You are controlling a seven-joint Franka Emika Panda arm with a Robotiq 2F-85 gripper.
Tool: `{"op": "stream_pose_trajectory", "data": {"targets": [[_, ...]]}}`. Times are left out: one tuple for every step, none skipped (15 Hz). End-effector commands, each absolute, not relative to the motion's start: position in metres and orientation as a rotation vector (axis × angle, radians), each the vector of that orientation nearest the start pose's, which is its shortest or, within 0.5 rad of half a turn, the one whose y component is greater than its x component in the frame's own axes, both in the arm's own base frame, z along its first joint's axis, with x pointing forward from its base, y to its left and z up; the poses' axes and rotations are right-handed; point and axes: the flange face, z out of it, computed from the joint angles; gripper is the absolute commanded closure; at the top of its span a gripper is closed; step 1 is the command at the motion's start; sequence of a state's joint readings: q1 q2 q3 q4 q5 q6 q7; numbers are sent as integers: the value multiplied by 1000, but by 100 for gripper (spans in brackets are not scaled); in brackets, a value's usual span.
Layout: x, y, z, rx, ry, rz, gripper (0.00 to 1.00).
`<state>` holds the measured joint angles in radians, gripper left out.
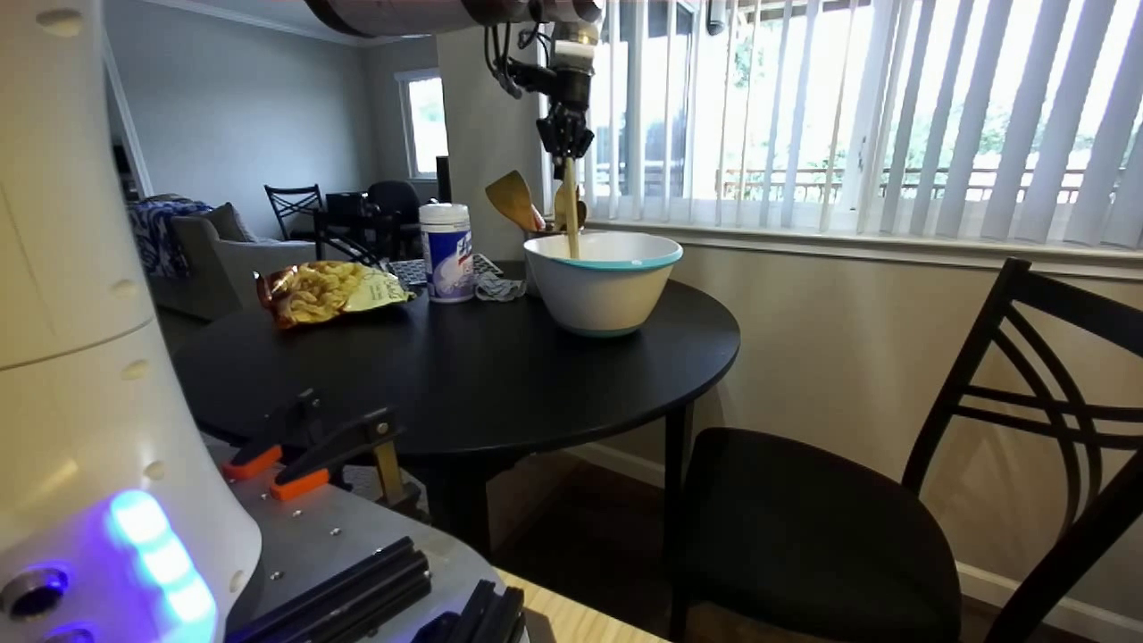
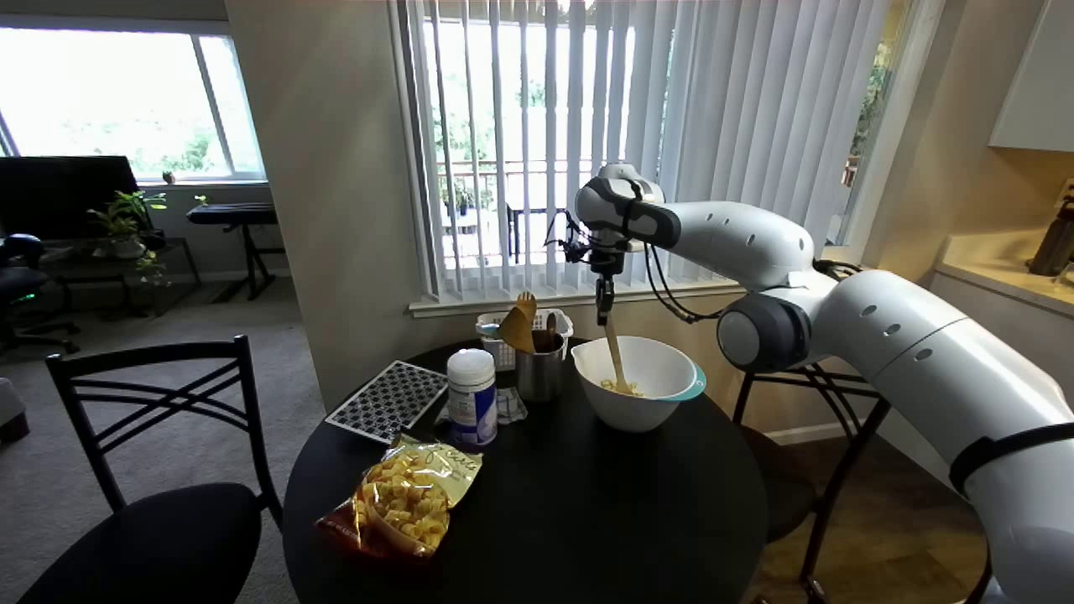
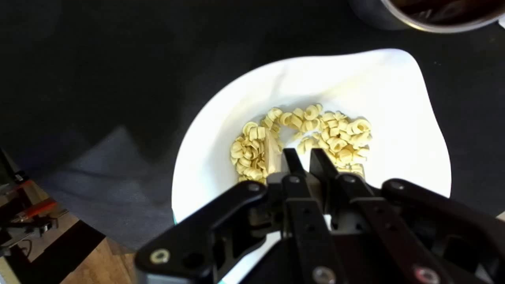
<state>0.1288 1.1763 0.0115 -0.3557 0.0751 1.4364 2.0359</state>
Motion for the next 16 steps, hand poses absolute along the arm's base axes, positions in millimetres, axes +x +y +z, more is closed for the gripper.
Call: {"op": "stream_pose_trajectory", "data": {"targets": [[784, 77, 372, -1721, 2578, 202, 97], [787, 66, 373, -1701, 2573, 183, 97], [790, 56, 373, -1689, 2566, 156, 97], [793, 47, 373, -1685, 2553, 124, 97], [795, 39, 373, -1688, 2544, 95, 97], [797, 32, 373, -1683, 2537, 82, 97], [798, 27, 371, -1677, 2536, 76, 97], [799, 22, 370, -1660, 2541, 75, 97], [800, 16, 368, -1632, 2556, 83, 97], [799, 13, 367, -1622, 2564, 88, 97], [799, 9, 366, -1616, 2572, 89, 97], [799, 8, 366, -1615, 2573, 89, 97], [800, 7, 366, -1625, 2567, 83, 97], [800, 9, 367, -1641, 2555, 75, 97], [800, 14, 369, -1660, 2538, 69, 97], [800, 18, 370, -1660, 2530, 68, 97]]}}
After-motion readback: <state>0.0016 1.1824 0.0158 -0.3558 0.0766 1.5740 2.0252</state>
